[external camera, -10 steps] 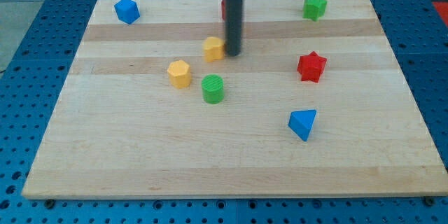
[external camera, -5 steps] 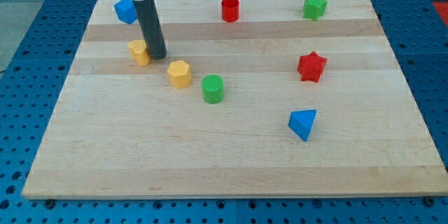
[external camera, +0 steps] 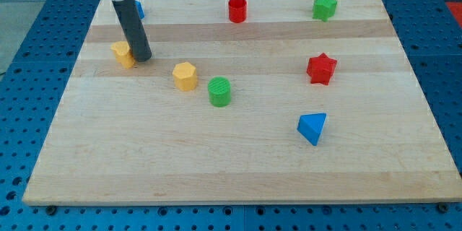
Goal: Place the heart to the center left
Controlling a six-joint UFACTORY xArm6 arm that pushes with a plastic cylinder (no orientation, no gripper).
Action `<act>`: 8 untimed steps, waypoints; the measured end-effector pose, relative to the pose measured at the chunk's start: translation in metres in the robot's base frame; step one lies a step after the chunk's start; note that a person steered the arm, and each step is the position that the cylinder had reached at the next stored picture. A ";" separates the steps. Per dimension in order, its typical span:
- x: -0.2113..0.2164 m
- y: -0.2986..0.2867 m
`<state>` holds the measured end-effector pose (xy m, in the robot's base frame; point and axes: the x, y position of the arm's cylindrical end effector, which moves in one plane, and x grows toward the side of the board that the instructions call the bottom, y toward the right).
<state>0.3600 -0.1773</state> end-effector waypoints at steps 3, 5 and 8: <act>-0.044 -0.015; -0.002 -0.033; -0.018 -0.033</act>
<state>0.3422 -0.2103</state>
